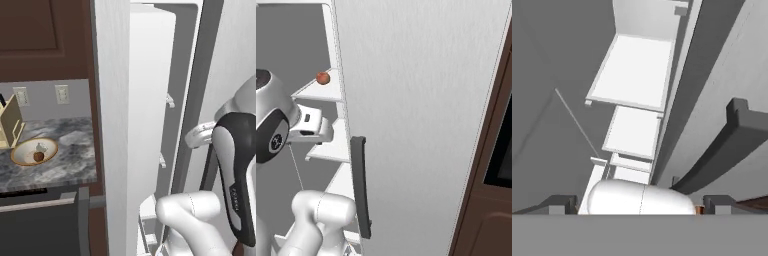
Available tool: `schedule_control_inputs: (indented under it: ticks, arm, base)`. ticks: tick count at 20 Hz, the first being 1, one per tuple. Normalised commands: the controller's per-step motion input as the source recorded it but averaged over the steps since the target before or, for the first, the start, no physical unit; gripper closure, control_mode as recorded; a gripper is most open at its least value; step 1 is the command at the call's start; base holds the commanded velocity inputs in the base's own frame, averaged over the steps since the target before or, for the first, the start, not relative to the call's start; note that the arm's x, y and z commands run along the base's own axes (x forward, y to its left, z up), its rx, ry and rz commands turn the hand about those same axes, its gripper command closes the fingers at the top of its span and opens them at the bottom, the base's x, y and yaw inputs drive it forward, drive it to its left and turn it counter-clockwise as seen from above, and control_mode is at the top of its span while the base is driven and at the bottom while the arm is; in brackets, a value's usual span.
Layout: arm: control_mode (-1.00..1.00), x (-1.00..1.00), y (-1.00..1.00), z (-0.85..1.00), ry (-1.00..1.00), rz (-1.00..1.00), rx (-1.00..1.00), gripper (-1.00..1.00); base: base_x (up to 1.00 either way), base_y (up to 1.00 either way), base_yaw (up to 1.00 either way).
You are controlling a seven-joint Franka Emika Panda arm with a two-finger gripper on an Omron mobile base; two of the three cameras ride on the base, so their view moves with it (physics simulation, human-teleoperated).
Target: Take the garlic, peach, and pear from the freezer and place them in the bowl on the counter.
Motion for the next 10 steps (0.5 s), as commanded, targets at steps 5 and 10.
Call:
schedule_control_inputs:
  ticks: [5,10]
  arm:
    - [-1.0,0.05,0.14,0.46,-0.01,0.12,0.0,-1.0]
    - [-1.0,0.06,0.35,0.27,-0.06,0.13,0.0,-1.0]
  base:
    - [0.0,0.0,0.0]
    - [0.0,0.0,0.0]
